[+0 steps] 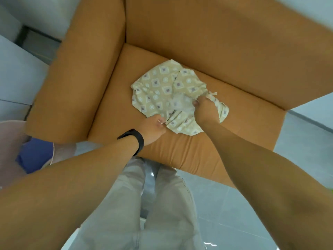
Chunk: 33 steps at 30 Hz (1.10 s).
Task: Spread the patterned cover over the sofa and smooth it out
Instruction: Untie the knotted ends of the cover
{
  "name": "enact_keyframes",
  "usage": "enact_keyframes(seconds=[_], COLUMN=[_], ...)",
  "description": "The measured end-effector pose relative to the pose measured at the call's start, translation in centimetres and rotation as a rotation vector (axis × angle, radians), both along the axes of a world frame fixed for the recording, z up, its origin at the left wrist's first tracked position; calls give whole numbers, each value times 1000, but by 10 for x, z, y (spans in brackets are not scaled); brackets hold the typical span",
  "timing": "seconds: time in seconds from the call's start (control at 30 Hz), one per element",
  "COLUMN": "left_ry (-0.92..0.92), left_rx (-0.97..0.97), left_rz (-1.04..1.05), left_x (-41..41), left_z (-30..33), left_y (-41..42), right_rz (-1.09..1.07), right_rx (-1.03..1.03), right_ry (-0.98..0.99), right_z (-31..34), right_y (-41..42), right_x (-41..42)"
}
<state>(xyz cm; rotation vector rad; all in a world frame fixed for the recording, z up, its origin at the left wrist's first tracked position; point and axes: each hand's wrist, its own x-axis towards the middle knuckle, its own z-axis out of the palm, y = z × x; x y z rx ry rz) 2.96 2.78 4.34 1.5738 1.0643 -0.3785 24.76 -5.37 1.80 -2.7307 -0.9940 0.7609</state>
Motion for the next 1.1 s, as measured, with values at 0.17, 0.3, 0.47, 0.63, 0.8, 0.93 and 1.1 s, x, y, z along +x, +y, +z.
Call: enact_keyframes(seconds=[0.17, 0.3, 0.47, 0.63, 0.8, 0.93, 1.1], left_ry=[-200, -268, -242, -215, -202, -261, -372], left_rx=[230, 393, 650, 556, 508, 602, 688], left_rz=[-122, -307, -334, -397, -366, -206, -98], left_x=[38, 55, 69, 92, 115, 139, 173], left_z=[92, 152, 194, 206, 216, 239, 285], left_y=[11, 11, 17, 5, -28, -25, -8], right_rz=[-27, -32, 59, 66, 65, -37, -126], right_rx=[263, 423, 532, 583, 602, 692, 710], right_ry=[18, 30, 78, 62, 65, 99, 97], right_z=[125, 191, 228, 249, 274, 285, 289], right_y=[0, -12, -19, -36, -37, -47, -63], right_x=[-9, -26, -31, -16, 10, 34, 65])
